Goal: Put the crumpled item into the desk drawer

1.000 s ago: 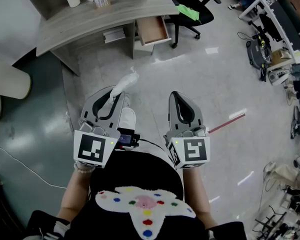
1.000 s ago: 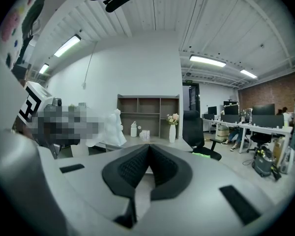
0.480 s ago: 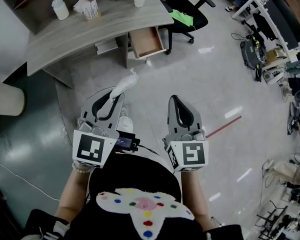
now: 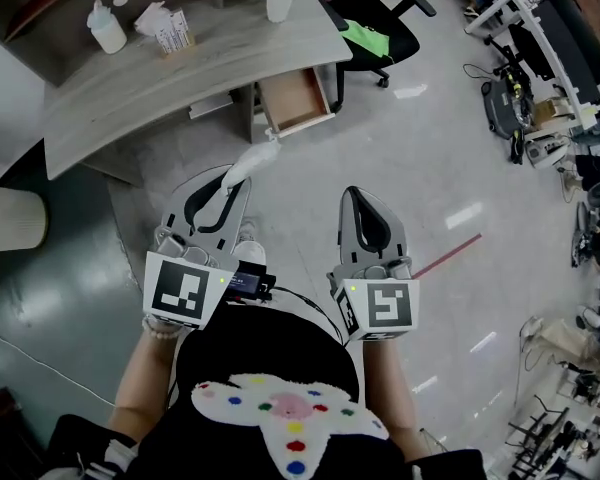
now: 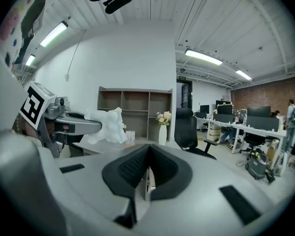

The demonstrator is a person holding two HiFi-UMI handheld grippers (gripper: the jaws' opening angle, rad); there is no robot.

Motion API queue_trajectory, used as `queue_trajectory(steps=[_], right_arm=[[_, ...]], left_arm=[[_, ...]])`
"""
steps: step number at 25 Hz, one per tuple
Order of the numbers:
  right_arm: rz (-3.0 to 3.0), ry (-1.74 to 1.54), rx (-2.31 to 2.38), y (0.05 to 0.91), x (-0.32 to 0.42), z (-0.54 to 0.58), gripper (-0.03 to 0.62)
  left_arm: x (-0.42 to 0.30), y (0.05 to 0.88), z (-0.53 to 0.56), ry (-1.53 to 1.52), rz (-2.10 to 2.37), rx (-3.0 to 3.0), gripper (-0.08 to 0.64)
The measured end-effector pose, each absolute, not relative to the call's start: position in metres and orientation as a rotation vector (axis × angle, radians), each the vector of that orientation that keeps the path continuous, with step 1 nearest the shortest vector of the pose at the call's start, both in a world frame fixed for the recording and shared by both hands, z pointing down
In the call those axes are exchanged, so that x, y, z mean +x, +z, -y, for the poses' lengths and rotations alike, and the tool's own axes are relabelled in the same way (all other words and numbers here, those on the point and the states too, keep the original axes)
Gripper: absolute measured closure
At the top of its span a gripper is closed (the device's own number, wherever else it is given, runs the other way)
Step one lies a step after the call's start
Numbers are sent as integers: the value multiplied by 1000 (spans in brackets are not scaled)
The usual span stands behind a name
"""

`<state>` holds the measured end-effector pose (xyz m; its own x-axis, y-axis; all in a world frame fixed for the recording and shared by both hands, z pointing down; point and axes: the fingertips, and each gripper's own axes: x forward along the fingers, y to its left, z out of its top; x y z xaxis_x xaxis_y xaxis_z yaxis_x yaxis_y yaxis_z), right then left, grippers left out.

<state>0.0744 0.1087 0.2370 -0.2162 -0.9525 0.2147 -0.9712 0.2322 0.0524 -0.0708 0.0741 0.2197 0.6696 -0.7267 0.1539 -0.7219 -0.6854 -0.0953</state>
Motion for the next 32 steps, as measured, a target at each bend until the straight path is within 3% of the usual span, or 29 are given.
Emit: queue_trajectory(steps=[19, 32], right_arm=[[2249, 172, 1823, 239, 42, 29, 588], [2217, 180, 1835, 232, 37, 52, 588]], left_arm=[[-89, 224, 65, -293, -1153, -2917, 502], [-101, 222, 93, -298, -1173, -2933, 502]])
